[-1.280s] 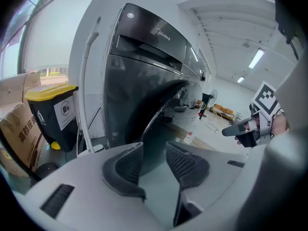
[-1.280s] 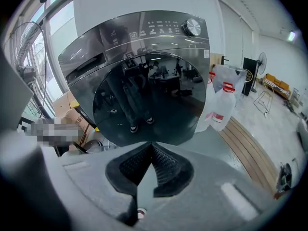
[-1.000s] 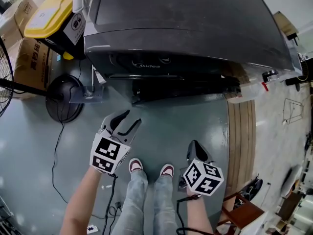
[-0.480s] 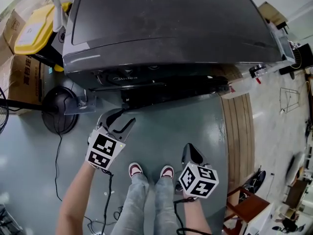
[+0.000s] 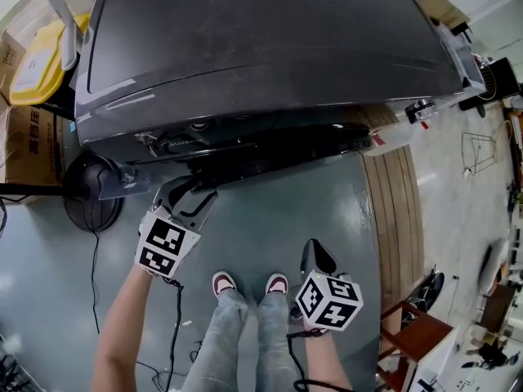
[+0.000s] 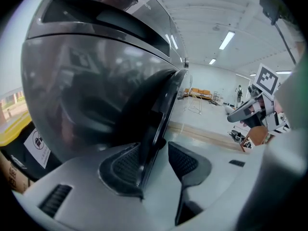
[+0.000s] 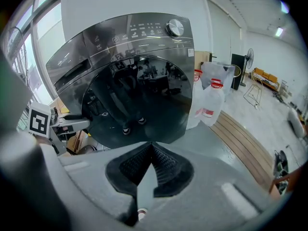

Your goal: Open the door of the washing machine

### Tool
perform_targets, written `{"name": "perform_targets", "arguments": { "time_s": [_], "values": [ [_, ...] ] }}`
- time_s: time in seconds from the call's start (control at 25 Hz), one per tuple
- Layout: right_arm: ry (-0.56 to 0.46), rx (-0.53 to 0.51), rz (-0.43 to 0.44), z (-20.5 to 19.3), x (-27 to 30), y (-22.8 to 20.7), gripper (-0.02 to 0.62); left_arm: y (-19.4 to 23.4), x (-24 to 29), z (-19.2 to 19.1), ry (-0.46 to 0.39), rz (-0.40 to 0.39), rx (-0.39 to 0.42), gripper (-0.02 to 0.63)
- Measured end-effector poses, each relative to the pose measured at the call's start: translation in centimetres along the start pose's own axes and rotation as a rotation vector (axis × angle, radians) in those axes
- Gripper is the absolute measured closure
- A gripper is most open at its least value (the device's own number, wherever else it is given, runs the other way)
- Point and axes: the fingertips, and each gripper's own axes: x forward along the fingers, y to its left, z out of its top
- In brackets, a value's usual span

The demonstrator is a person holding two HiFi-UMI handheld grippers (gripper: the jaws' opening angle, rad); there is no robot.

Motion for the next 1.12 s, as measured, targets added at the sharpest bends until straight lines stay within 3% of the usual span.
{"name": "perform_targets", "arguments": {
  "time_s": [1.12],
  "values": [
    [0.002, 0.017, -0.010, -1.1, -1.0, -2.1, 0.591, -0.9, 0.1, -0.1, 0.033, -0.022, 0.014, 0.477]
  ]
}}
